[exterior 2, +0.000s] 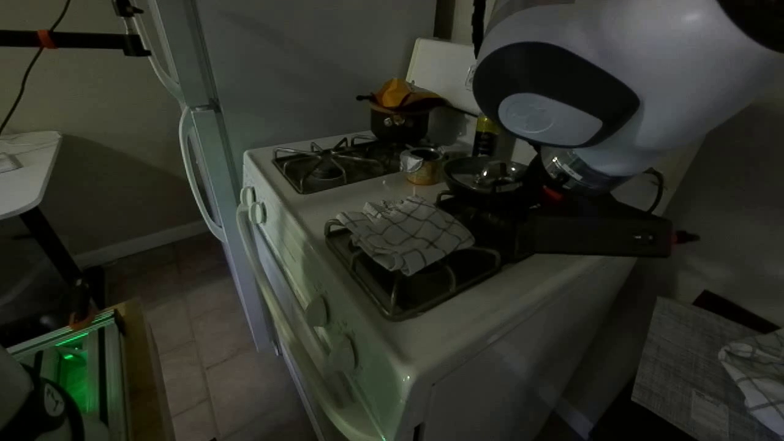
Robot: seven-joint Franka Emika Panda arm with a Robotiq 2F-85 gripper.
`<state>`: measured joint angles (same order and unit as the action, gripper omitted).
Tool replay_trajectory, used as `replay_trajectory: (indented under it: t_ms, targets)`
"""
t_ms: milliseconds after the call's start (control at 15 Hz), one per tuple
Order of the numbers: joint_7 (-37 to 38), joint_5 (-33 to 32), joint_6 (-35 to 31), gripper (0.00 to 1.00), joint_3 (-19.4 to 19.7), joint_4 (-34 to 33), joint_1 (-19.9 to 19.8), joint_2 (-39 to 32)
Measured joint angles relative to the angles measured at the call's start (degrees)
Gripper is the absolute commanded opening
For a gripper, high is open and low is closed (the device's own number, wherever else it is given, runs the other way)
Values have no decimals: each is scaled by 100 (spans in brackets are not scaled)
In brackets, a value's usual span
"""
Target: Move the pan to the front left plate on the stove.
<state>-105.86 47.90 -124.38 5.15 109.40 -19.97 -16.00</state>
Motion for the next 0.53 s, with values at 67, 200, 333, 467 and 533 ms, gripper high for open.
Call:
replay_trajectory:
  t_ms: [67,200,333,467,533]
  targets:
    - [-57,29,0,3,41,-2,-2,18]
    - [-215,63,0,3,119,-2,-9,58]
    - [-427,122,2,3,163,-1,-34,94]
    - [-674,248,26,3,189,0,-49,133]
    - [-782,323,76,3,204,0,-51,156]
